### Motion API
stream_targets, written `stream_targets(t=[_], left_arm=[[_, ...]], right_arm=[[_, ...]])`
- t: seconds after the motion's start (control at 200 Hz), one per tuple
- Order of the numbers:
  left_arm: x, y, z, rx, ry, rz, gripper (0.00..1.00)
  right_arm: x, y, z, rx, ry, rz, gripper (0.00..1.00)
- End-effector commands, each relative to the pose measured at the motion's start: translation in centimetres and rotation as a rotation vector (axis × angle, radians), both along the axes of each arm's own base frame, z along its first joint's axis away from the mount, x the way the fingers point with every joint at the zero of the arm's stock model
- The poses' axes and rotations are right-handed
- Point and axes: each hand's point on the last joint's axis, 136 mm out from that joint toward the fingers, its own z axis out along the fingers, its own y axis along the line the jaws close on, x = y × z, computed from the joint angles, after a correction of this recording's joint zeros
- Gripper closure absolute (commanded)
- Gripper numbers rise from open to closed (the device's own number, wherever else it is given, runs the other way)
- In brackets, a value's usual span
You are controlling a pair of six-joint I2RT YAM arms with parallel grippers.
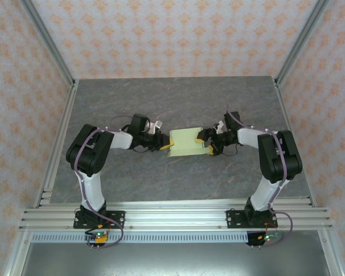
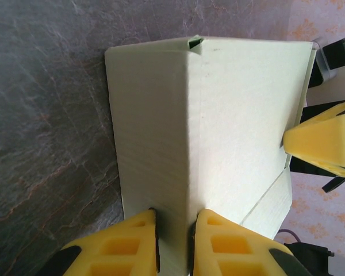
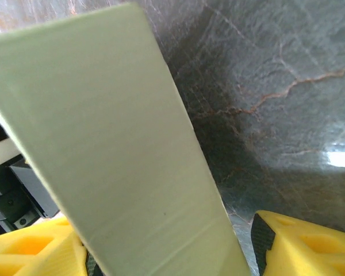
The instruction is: Fold the paper box
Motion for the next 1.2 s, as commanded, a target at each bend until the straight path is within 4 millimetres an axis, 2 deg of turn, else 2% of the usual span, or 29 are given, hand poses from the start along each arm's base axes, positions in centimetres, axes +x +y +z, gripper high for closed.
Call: stream_targets(t=[0.0, 0.225, 0.37, 0.44, 0.455, 0.511, 0.546, 0.606, 0.681, 0.721, 0.746, 0.786, 0.851, 0.931, 0.976, 1.051, 1.196], left_arm=[[-5.6, 5.7, -10.8, 0.371, 0.298, 0.105, 0.83], [-4.7, 5.3, -9.3, 0.354, 0.252, 0.096, 0.78], [-3.2, 4.9, -6.8, 0.326, 0.167, 0.1, 0.7], [-2.3, 4.6, -5.3, 0.318, 0.118, 0.098, 0.63], [-1.9, 4.5, -4.0, 0.308, 0.082, 0.1, 0.6], [-1.0, 4.5, -1.9, 0.311, 0.008, 0.096, 0.51], [-0.4, 4.5, -0.3, 0.308, -0.055, 0.091, 0.47], [0.4, 4.5, 3.5, 0.303, -0.228, 0.078, 0.42], [1.0, 5.8, 8.6, 0.376, -0.539, 0.124, 0.31], [0.8, 6.4, 10.7, 0.44, -0.73, 0.143, 0.18], [0.5, 6.9, 11.6, 0.491, -0.844, 0.146, 0.05], [-0.4, 6.6, 13.1, 0.539, -1.02, 0.106, 0.03], [-1.7, 5.8, 13.3, 0.605, -1.156, -0.007, 0.03], [-3.2, 4.3, 11.8, 0.669, -1.268, -0.201, 0.04], [-3.9, 3.6, 10.7, 0.707, -1.324, -0.291, 0.0], [-4.0, 2.7, 10.1, 0.761, -1.399, -0.354, 0.0], [-2.9, 1.2, 8.2, 0.925, -1.467, -0.527, 0.01]], right_arm=[[0.2, 0.2, 1.4, 0.011, -0.035, 0.009, 0.28], [1.7, 1.1, 2.4, 0.116, -0.05, -0.053, 0.38], [2.6, 1.3, 3.1, 0.148, -0.044, -0.093, 0.46], [2.7, 1.3, 3.3, 0.152, -0.025, -0.115, 0.45], [2.7, 1.3, 3.3, 0.154, -0.022, -0.117, 0.45], [2.8, 1.3, 3.6, 0.159, -0.001, -0.14, 0.46], [2.8, 1.2, 3.8, 0.158, 0.016, -0.157, 0.46], [2.8, 1.0, 4.1, 0.149, 0.056, -0.187, 0.49], [2.5, 0.8, 4.6, 0.134, 0.104, -0.223, 0.53], [2.4, 0.6, 4.7, 0.124, 0.13, -0.239, 0.53], [2.1, 0.5, 4.6, 0.114, 0.155, -0.249, 0.53], [1.8, 0.4, 4.6, 0.105, 0.19, -0.264, 0.53], [1.2, 0.3, 4.5, 0.11, 0.265, -0.297, 0.54], [0.4, 0.3, 4.5, 0.121, 0.349, -0.327, 0.55], [0.1, 0.2, 4.4, 0.119, 0.38, -0.34, 0.56], [-0.5, -0.1, 4.3, 0.11, 0.412, -0.353, 0.57], [-1.5, -0.2, 4.4, 0.109, 0.471, -0.336, 0.57]])
